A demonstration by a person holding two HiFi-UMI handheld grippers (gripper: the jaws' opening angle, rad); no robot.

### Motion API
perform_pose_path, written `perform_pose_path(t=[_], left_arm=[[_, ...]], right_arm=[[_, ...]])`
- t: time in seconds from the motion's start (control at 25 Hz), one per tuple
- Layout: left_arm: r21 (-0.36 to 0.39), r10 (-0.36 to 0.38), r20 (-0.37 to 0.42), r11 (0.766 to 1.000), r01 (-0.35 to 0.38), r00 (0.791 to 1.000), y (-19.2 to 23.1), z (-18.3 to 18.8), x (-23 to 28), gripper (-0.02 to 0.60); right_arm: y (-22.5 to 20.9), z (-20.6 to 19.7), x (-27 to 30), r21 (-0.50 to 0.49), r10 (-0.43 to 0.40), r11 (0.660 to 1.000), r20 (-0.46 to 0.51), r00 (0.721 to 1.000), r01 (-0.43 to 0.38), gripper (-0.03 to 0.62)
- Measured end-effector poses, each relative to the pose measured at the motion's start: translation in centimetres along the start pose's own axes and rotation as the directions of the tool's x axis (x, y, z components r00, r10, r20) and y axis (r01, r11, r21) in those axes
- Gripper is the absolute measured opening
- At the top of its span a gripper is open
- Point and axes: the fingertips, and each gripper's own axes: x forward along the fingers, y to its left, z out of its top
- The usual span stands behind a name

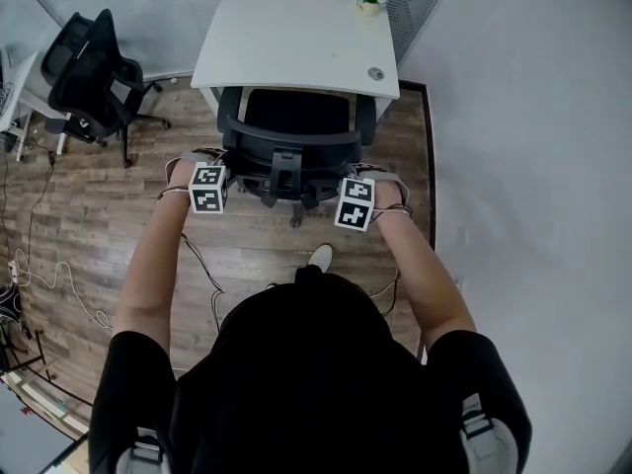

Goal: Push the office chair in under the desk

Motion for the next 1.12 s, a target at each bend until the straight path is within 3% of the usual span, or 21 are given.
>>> perform_pose_path(t=[0.24,0.4,0.68,0.84,0.96,1.04,1.12], left_arm=[[-0.002,-0.02,-0.005,1.0,0.02,1.0,-0.3,-0.1,0.1,0.074],[-0.01,-0.095,-0.019,0.995,0.095,0.995,-1.1,-0.2,-0.1,0.151],[-0.013,-0.151,-0.059,0.989,0.15,0.987,-1.7,-0.2,-0.3,0.212],[-0.058,-0.099,-0.015,0.993,0.098,0.995,-0.7,0.1,-1.5,0.236],[-0.1,0.002,0.051,0.995,0.003,0.999,0.8,1.2,-3.6,0.238],[-0.16,0.082,0.122,0.985,-0.062,0.989,1.4,2.5,-5.2,0.238],[-0.238,0.158,0.206,0.965,-0.107,0.966,1.5,4.1,-7.1,0.236]], right_arm=[[0.3,0.0,0.0,-0.015,0.027,1.0,-0.004,1.0,-0.027,0.082],[0.8,0.0,-0.4,-0.037,0.076,0.996,-0.027,0.997,-0.077,0.129],[-0.3,0.7,-3.5,-0.025,0.06,0.998,0.007,0.998,-0.059,0.14],[-0.9,1.0,-5.4,0.006,-0.025,1.0,0.055,0.998,0.025,0.14],[-1.0,1.5,-6.7,0.05,-0.1,0.994,0.111,0.989,0.095,0.139],[-1.1,1.9,-8.0,0.114,-0.151,0.985,0.169,0.974,0.133,0.138],[-1.3,2.5,-9.9,0.202,-0.209,0.966,0.24,0.948,0.162,0.138]])
